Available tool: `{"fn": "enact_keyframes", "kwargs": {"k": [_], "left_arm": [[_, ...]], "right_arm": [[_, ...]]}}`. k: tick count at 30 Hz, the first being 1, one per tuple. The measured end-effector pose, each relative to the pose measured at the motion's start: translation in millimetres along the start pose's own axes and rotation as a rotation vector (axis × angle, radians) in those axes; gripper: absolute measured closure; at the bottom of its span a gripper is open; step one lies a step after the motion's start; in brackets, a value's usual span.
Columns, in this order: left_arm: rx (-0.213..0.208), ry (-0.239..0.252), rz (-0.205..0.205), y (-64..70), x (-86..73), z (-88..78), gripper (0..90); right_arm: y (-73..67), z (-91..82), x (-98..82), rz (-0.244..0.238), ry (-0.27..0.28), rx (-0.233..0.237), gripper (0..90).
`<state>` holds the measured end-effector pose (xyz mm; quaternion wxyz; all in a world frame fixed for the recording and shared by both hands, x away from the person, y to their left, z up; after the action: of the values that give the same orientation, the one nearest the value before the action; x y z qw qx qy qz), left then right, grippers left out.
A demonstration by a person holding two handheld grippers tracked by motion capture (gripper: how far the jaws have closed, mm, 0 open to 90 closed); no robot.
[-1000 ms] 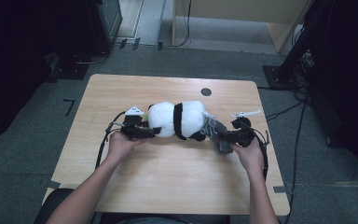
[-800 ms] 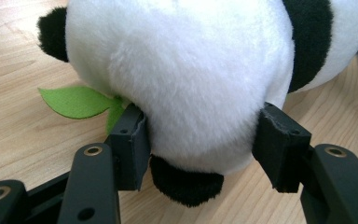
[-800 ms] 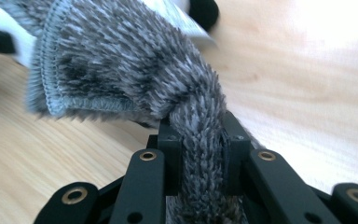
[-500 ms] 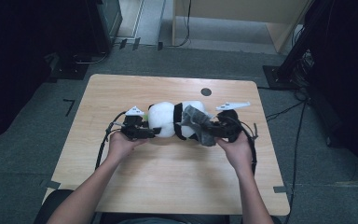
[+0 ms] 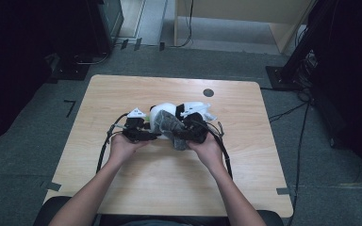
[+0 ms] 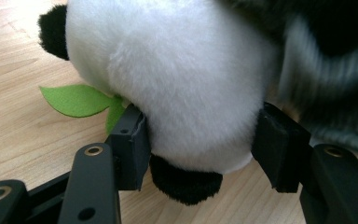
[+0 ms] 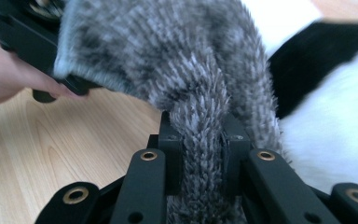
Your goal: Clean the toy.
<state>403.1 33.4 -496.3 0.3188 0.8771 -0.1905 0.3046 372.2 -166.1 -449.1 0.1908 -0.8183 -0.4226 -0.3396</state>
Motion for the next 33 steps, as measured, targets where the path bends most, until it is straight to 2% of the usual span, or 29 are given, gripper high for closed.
{"fn": "enact_keyframes", "kwargs": {"k": [3,6,12,17,25,33], "left_arm": [[0.002,-0.002,0.007,0.0,-0.3,0.3,42.4],[0.001,-0.005,0.01,-0.6,-0.7,0.4,42.4],[-0.005,-0.005,0.006,-1.3,-0.4,0.5,42.5],[-0.006,-0.008,0.005,-1.1,0.0,0.8,42.7],[-0.007,-0.011,0.005,-0.8,0.3,1.0,42.8],[-0.012,-0.01,-0.002,-1.7,1.5,2.3,43.2]], "right_arm": [[0.9,6.9,-5.3,-0.009,-0.015,0.0,76.4],[-0.1,12.5,-11.3,-0.022,-0.048,0.021,76.4],[1.4,12.0,-17.7,-0.021,-0.097,0.05,76.4],[4.8,5.4,-25.6,-0.005,-0.132,0.06,76.5],[12.7,-12.7,-45.2,0.058,-0.157,0.076,76.4],[27.9,-35.9,-61.3,0.105,-0.158,0.052,76.2]]}}
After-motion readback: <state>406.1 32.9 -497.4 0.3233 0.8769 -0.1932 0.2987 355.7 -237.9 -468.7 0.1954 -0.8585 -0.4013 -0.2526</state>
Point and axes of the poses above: each handheld gripper's, and its own axes: z roughly forward along the jaws, x roughly out of its top, y roughly to its right, the point moved 3 cm from there along z, roughly forward along the jaws, and after that the axes turned 15 degrees about -z, right-handed, at the moved point
